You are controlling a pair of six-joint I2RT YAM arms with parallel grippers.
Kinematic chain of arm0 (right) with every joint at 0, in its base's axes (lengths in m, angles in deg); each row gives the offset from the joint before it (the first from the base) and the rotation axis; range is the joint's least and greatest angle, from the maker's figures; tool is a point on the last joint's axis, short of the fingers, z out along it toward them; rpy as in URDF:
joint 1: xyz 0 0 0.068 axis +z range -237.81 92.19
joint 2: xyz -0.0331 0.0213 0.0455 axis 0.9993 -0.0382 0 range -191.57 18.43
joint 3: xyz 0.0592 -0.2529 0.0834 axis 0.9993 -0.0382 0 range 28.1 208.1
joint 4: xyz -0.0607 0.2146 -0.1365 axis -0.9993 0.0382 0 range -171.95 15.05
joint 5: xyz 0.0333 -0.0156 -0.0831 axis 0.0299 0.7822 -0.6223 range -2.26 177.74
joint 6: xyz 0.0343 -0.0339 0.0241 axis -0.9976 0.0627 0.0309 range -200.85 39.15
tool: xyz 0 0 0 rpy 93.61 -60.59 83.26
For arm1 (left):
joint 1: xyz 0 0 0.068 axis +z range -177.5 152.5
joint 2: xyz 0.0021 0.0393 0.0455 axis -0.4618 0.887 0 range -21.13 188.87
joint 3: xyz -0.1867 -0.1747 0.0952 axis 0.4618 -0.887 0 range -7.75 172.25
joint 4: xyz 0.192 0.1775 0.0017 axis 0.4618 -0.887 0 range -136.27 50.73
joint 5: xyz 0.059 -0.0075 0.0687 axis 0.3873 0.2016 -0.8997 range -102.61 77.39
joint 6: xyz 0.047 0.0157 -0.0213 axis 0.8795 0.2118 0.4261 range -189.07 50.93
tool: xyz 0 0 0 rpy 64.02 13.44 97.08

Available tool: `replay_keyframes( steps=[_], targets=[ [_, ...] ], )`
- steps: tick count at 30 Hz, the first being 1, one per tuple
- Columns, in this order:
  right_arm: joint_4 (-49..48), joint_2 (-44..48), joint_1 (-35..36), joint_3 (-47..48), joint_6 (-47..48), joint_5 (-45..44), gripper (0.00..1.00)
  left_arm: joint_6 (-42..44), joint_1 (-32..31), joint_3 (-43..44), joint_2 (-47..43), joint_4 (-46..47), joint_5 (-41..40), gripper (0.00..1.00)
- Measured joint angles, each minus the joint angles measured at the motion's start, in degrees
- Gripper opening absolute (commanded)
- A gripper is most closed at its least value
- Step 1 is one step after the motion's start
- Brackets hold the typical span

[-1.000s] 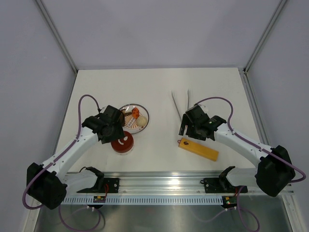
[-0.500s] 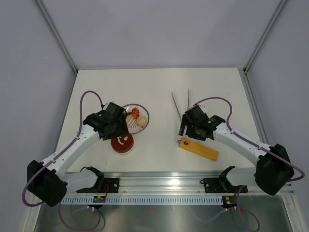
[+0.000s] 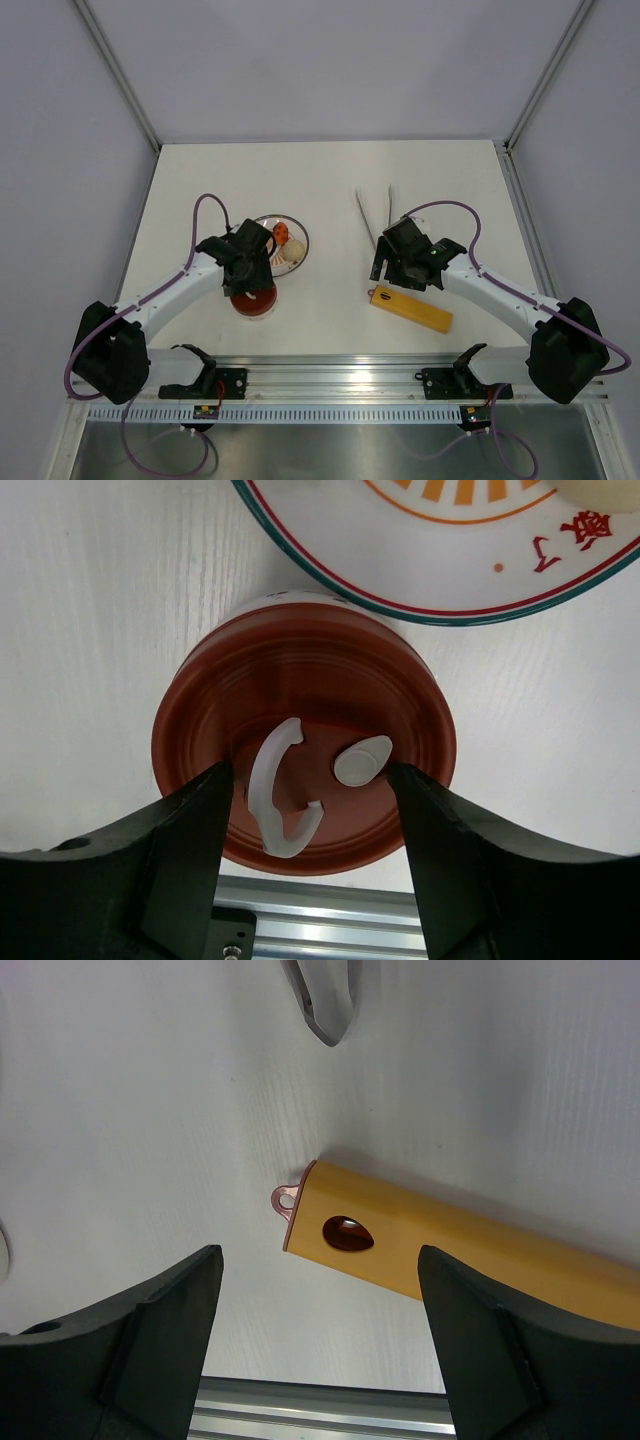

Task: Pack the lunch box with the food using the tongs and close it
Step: Close the box lid on the packing box.

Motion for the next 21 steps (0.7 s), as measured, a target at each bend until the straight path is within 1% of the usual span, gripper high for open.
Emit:
replay_keyframes(
  steps=[5, 15, 18, 21],
  targets=[
    [0.0, 0.0, 0.0, 0.0, 0.0, 0.0, 0.87, 0.0, -0.1, -0.3, 0.0, 1.0, 0.2, 0.63],
    [0.0, 0.0, 0.0, 0.0, 0.0, 0.0, 0.87, -0.5, -0.5, -0.5, -1.3, 1.0, -0.3, 0.61],
    [0.0, 0.1, 0.0, 0.0, 0.0, 0.0, 0.87, -0.7, -2.4, -0.1, -3.5, -0.6, -2.1, 0.62],
    [0.0, 0.1, 0.0, 0.0, 0.0, 0.0, 0.87, -0.6, -4.3, 1.7, -7.6, -2.0, -3.5, 0.59]
  ],
)
